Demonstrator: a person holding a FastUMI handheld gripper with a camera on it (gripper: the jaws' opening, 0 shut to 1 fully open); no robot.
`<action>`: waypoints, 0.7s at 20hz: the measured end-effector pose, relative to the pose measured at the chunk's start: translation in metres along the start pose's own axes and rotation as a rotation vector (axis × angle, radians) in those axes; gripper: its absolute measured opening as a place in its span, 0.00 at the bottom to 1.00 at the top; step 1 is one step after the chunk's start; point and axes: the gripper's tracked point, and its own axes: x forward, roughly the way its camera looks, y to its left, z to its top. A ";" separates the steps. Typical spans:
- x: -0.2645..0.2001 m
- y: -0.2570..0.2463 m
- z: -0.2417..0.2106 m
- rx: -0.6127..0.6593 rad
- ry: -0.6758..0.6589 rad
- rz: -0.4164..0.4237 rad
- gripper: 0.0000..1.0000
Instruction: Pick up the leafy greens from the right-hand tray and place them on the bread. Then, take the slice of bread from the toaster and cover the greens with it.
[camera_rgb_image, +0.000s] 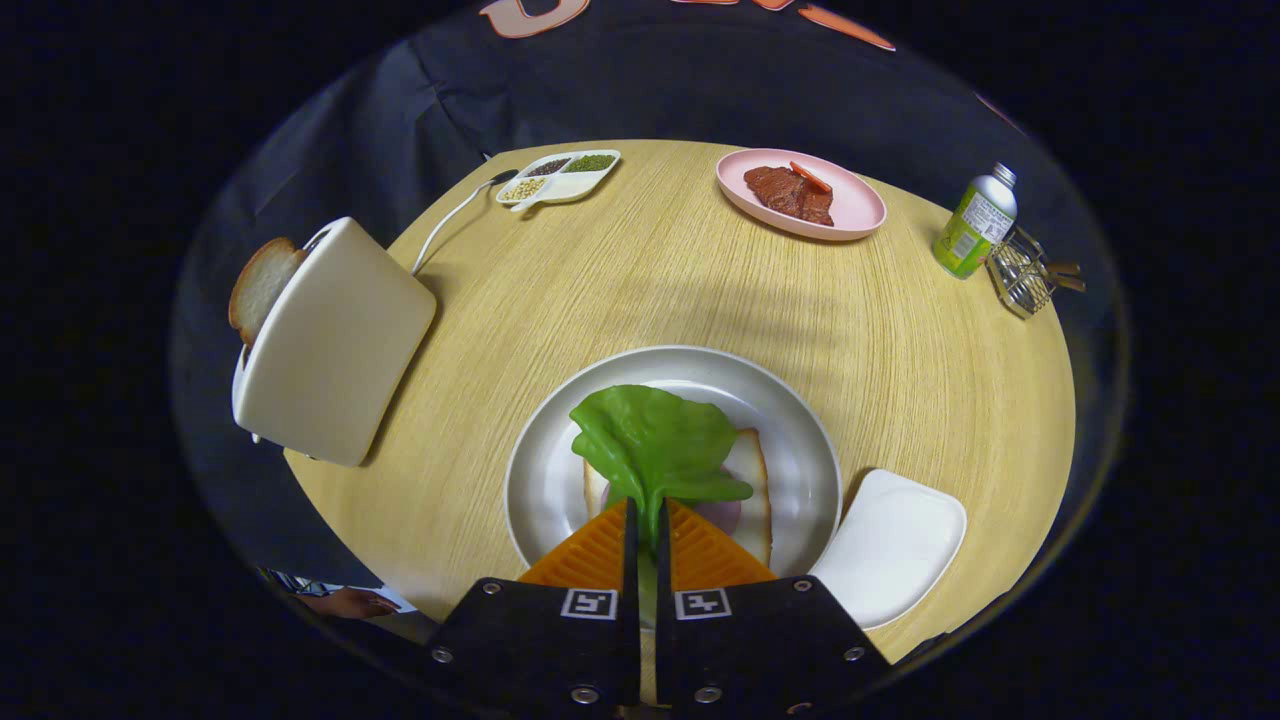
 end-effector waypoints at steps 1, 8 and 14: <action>0.002 0.000 0.000 -0.009 0.004 -0.005 0.12; 0.002 -0.021 0.001 -0.113 -0.033 -0.127 0.34; -0.010 -0.022 0.011 -0.123 -0.097 -0.142 0.67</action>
